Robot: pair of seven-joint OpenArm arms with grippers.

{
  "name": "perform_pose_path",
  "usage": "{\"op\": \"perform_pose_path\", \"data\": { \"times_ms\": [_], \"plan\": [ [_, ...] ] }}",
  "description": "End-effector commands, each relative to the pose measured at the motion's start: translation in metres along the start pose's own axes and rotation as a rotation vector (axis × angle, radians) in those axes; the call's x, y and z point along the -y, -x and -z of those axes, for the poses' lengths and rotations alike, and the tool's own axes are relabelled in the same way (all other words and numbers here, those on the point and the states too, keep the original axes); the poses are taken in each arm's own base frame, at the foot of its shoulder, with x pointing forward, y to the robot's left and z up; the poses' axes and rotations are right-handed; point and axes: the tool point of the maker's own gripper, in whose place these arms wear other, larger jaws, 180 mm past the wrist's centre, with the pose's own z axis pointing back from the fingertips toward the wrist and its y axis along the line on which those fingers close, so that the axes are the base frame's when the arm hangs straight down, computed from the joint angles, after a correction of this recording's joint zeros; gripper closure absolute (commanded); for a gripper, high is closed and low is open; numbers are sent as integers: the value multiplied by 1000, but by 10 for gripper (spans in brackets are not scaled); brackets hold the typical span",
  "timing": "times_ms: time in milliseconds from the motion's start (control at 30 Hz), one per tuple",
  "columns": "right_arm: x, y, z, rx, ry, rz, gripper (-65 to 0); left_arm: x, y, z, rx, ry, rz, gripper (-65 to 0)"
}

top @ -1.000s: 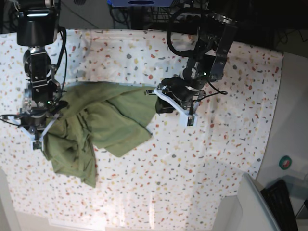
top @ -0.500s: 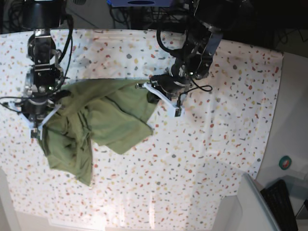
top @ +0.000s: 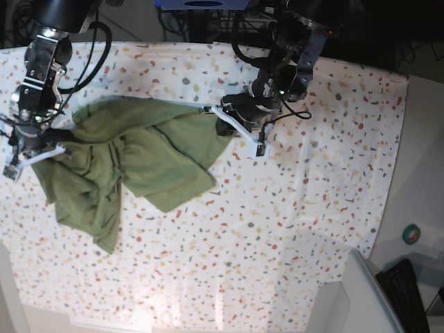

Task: Layout the t-shirt on the table in an organized manner, then fold the t-shirt properly
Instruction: 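Grasp the shirt edge with the left gripper, right gripper holding its part, then stretch the shirt apart, pulling the left gripper away from the right gripper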

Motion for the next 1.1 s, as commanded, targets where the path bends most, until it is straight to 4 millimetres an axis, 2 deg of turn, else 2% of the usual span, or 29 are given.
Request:
{"op": "perform_pose_path", "data": {
  "times_ms": [0,67,100,233,333,367,433,533,633,700,767,933,1067],
  "plan": [
    [-7,-19,-6,49,-34,-28,-20,-4,5,-1,-29,-21,9,0],
    [-21,-26,-18,57,-111,-97,-159,-3,2,0,-24,-19,12,0],
    [-27,-29,-24,71,-145,-135,-197,-3,1,0,-23,-18,12,0],
    [-39,-54,-47,145,-215,-204,-210,5,-16,-3,20,0,22,0],
    [-53,-74,-49,156,-248,-270,-213,15,-26,-9,25,22,34,0],
    [-56,-80,-44,145,-253,-313,-213,17,-29,-10,16,27,39,0],
    [-74,-83,-23,88,-290,-388,-213,21,-40,-8,7,34,54,0],
    [-84,-87,11,-12,-305,-401,-221,23,-47,-7,16,38,60,0],
    [-82,-82,37,-96,-302,-403,-308,22,-49,-7,19,36,59,0],
    [-89,-79,49,-130,-318,-396,-312,21,-48,-7,18,33,61,0],
    [-83,-85,61,-144,-307,-390,-312,15,-43,-5,4,10,82,0],
    [-64,-107,65,-113,-268,-388,-320,3,-31,-3,-25,-62,188,0],
    [-58,-100,70,-136,-261,-392,-321,3,-31,-4,-24,-65,195,0]
  ]
}}
